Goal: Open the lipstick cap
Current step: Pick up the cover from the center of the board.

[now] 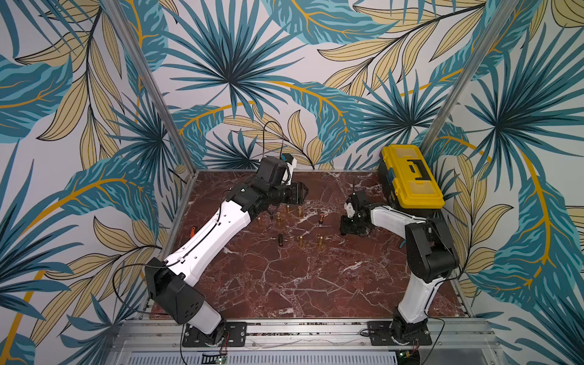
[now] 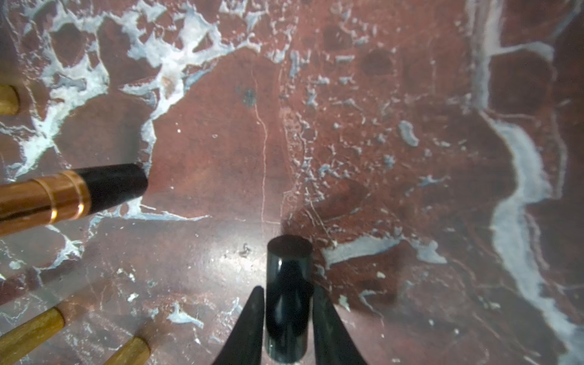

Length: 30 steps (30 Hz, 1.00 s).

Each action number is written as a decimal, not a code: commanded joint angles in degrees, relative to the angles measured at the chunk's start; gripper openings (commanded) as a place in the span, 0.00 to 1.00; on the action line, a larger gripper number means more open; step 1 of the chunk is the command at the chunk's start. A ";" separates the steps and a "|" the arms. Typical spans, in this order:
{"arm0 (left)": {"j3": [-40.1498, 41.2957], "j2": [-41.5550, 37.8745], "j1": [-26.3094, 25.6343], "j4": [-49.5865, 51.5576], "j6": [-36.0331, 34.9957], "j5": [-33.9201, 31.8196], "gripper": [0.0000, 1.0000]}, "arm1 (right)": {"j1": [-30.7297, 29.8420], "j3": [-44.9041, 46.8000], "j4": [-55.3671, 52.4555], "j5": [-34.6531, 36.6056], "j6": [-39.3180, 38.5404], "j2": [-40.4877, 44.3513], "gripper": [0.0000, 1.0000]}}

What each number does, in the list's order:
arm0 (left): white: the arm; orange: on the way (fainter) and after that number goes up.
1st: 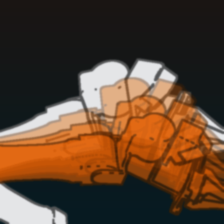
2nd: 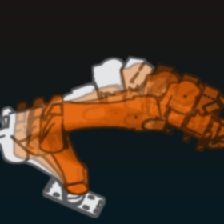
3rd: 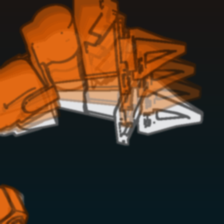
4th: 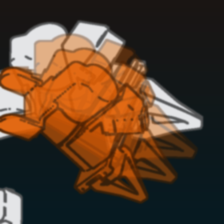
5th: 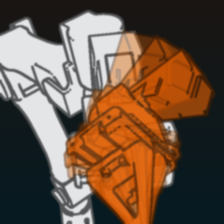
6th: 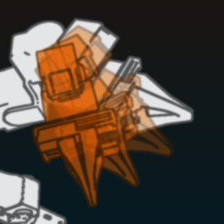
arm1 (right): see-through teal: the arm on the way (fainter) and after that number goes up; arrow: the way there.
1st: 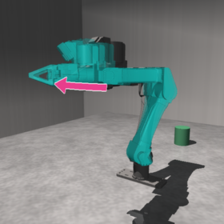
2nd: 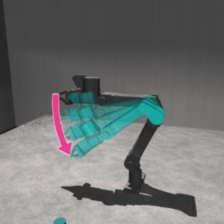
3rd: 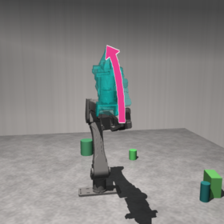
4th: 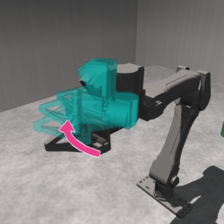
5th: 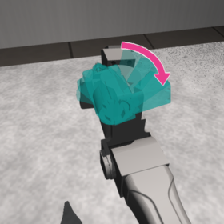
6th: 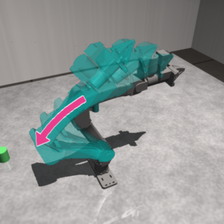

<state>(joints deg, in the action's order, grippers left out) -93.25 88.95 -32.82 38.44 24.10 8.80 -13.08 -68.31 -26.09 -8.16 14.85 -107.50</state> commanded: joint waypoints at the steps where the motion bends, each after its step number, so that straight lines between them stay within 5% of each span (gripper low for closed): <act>1: 0.87 -0.66 0.47 -0.29 0.60 0.16 0.59 | -0.14 -0.79 -2.64 0.69 -0.96 -1.04 0.26; 30: 2.03 -1.43 1.25 -0.29 2.32 1.12 0.59 | -1.33 -3.35 -6.43 3.41 -3.16 0.23 0.20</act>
<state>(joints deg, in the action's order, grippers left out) -91.74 88.95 -32.18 38.44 25.58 9.23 -14.11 -71.59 -30.61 -5.93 12.75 -109.30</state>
